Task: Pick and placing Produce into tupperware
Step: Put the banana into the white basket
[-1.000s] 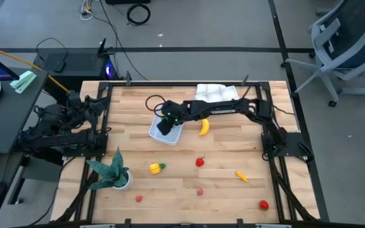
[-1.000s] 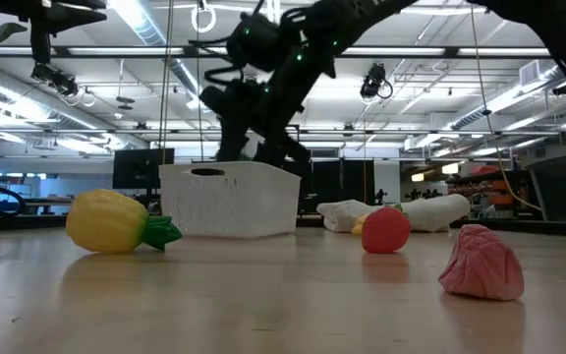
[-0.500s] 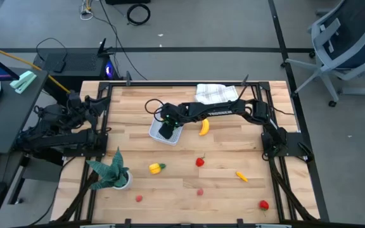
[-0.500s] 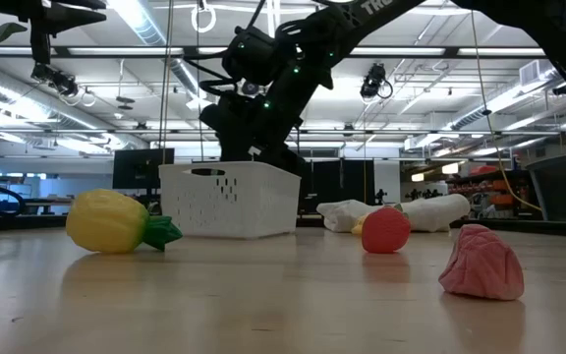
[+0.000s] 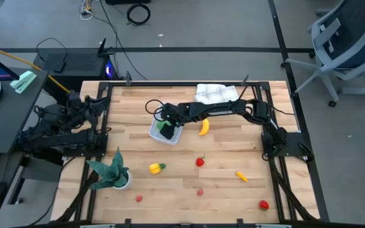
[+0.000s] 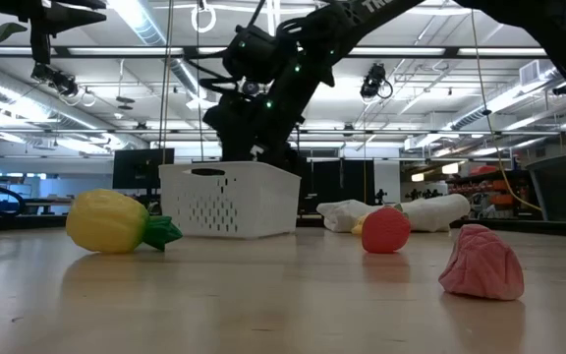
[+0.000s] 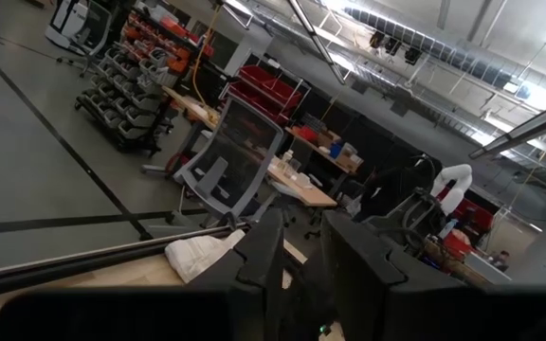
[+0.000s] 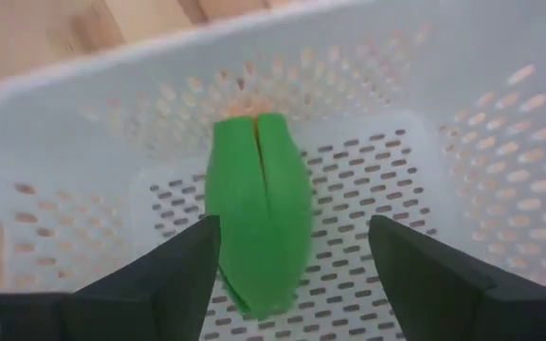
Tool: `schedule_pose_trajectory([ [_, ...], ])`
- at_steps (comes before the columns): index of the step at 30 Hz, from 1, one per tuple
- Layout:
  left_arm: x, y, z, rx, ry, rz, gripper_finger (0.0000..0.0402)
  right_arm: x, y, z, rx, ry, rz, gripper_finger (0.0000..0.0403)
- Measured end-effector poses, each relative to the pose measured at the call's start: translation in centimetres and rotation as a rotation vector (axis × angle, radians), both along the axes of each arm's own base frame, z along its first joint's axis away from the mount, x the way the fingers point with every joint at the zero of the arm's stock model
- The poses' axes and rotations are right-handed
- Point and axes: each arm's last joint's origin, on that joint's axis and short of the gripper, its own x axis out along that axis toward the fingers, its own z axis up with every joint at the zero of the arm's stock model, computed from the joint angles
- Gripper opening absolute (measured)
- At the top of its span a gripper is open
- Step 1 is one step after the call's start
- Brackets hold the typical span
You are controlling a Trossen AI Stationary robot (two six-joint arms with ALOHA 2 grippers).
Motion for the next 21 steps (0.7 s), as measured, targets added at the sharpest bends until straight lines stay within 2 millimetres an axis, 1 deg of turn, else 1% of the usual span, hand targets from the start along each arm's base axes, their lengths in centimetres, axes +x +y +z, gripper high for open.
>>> schedule_pose_trajectory([
  [3, 0.0, 0.0, 0.0, 0.000, -0.001, 0.000, 0.0084, -0.6, -0.3, 2.5, 0.008, -0.058, -0.029, 0.0275],
  [6, 0.0, 0.0, 0.0, 0.000, -0.001, 0.000, 0.0087, -1.8, -0.1, 5.5, 0.007, -0.087, -0.036, 0.0271],
  [10, 0.0, 0.0, 0.0, 0.000, -0.001, 0.000, 0.0089, -4.6, 0.3, 9.7, 0.063, -0.094, -0.106, 0.0270],
  [12, 0.0, 0.0, 0.0, 0.000, -0.001, 0.000, 0.0087, -6.2, 0.6, 11.1, 0.116, -0.068, -0.180, 0.0270],
  [15, 0.0, 0.0, 0.0, -0.001, 0.000, 0.000, 0.0083, -8.5, 1.4, 12.4, 0.169, 0.018, -0.257, 0.0270],
  [16, 0.0, 0.0, 0.0, -0.001, 0.000, 0.000, 0.0082, -9.1, 1.7, 12.5, 0.177, 0.057, -0.287, 0.0270],
  [18, 0.0, 0.0, 0.0, -0.001, 0.000, 0.000, 0.0080, -10.2, 2.2, 12.5, 0.187, 0.132, -0.350, 0.0270],
  [21, 0.0, 0.0, 0.0, -0.001, -0.001, 0.000, 0.0081, -11.0, 2.5, 11.8, 0.216, 0.218, -0.498, 0.0270],
])
